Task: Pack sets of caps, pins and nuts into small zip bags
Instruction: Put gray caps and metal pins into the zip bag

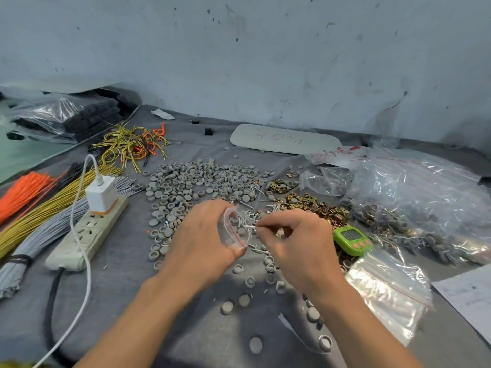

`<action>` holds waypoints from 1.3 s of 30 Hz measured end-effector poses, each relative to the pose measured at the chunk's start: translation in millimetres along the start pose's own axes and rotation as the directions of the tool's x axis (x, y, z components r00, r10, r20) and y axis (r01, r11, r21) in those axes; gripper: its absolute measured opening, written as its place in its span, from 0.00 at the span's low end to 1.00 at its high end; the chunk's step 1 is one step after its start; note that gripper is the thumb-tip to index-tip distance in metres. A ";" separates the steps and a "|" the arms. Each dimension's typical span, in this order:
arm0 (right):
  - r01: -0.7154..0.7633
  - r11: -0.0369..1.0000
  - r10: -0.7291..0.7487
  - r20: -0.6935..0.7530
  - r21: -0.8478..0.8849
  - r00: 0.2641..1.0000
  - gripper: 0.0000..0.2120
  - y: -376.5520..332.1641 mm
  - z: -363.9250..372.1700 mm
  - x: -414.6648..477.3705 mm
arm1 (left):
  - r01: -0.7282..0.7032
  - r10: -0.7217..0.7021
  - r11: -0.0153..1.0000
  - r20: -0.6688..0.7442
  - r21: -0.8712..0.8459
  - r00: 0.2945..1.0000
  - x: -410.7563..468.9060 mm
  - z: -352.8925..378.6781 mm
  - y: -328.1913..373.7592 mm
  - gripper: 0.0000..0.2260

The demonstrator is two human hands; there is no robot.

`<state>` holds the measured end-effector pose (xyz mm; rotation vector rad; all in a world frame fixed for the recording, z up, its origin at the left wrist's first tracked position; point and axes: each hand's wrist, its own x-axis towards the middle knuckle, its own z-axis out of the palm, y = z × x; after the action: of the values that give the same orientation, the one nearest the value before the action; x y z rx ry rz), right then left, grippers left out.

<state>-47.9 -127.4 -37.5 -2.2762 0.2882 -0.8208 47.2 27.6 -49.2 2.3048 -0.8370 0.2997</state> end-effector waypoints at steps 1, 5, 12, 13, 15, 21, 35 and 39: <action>0.054 0.998 -0.054 -0.008 -0.042 0.999 0.08 -0.7 3.9 -2.3 | -0.016 0.015 1.000 0.010 0.006 1.000 -0.6 1.0 0.5 0.22; 0.096 0.994 -0.097 0.017 0.044 0.995 0.14 -3.6 15.2 -4.1 | -0.137 0.137 0.990 0.001 -0.020 0.991 -3.7 5.1 4.4 0.22; -0.151 0.985 0.154 -0.027 0.081 0.988 0.13 1.9 2.4 5.4 | -0.023 0.021 0.997 -0.022 -0.069 1.000 1.5 0.9 3.2 0.19; -0.200 0.980 0.200 -0.006 0.002 0.980 0.11 3.7 -0.7 7.0 | -0.007 0.004 0.996 -0.026 -0.086 1.000 1.5 0.1 2.7 0.19; -0.246 0.949 0.273 0.125 -0.200 0.954 0.10 4.9 -2.2 7.9 | 0.019 -0.022 0.994 -0.027 -0.106 0.999 1.1 -0.9 1.5 0.19; -0.117 0.812 0.352 0.320 -0.572 0.879 0.05 0.1 11.8 4.8 | 0.025 -0.027 0.997 -0.017 -0.076 0.999 -0.3 -0.3 2.0 0.19; -0.116 0.986 0.107 -0.081 -0.117 0.991 0.07 4.3 -5.6 -0.7 | -0.013 0.013 1.000 0.005 -0.008 1.000 -6.7 14.6 4.6 0.25; -0.006 0.991 0.004 -0.017 -0.131 1.000 0.07 0.4 2.2 -1.2 | -0.023 0.024 1.000 0.049 -0.010 0.998 -7.9 19.4 5.6 0.27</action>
<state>-47.5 -126.0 -39.6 -2.3898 0.3650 -0.8409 37.3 15.6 -64.3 2.3038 -0.8887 0.2494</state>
